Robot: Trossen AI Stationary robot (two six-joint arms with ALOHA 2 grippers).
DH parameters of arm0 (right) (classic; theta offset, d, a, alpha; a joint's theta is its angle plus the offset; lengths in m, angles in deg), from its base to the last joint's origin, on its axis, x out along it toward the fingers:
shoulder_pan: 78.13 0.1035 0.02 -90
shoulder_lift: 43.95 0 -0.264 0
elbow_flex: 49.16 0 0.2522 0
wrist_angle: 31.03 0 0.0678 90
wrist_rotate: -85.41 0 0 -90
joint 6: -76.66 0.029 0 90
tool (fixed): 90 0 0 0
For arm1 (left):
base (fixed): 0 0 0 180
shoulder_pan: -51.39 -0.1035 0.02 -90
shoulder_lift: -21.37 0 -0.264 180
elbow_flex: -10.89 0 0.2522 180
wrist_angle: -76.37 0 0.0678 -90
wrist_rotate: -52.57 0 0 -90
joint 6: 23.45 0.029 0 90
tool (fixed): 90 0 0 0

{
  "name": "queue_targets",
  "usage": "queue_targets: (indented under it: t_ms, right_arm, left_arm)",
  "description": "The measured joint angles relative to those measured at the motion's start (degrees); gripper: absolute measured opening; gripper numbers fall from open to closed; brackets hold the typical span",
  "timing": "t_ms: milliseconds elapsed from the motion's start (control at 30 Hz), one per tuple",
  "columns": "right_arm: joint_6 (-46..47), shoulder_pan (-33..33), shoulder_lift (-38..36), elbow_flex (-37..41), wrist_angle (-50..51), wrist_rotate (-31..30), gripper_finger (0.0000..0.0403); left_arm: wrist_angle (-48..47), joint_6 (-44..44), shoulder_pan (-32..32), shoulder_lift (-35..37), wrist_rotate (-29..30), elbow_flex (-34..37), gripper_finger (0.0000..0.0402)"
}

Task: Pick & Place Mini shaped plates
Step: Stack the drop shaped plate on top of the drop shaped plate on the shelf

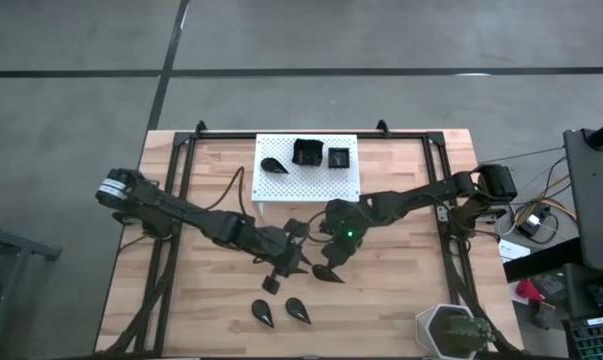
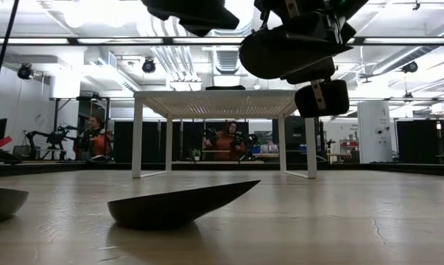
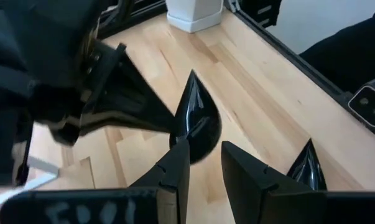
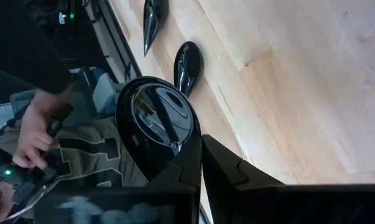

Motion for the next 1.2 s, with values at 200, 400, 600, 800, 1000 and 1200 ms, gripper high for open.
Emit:
queue_targets:
  t_ms: [200, 400, 600, 800, 1000, 1200]
  right_arm:
    - [-0.6, -0.1, 0.0, 0.2, 0.1, 0.0, 0.0008]
    - [-0.4, -0.5, 0.0, 0.2, 0.3, 0.6, 0.0008]
    - [-0.6, -0.5, 0.1, 0.2, 1.4, 0.7, 0.0008]
    - [-1.0, -0.5, 0.1, 0.2, 1.5, 0.7, 0.0008]
    - [-1.2, -0.7, 0.1, 0.2, 1.4, 0.7, 0.0008]
    - [-1.4, -0.7, 0.1, 0.2, 1.3, 1.1, 0.0008]
  left_arm:
    - [-1.0, 0.6, 0.1, -2.8, -2.7, -3.2, 0.0088]
    - [-7.3, 1.8, 0.1, -7.3, -2.4, -8.0, 0.0088]
    - [-8.7, 2.5, 0.0, -9.3, -0.3, -10.4, 0.0088]
    - [-8.9, 3.7, 0.1, -9.4, -0.3, -10.4, 0.0087]
    - [-8.9, 4.4, 0.1, -9.5, -0.3, -10.4, 0.0087]
    - [-9.3, 4.5, 0.1, -9.6, -0.3, -10.4, 0.0075]
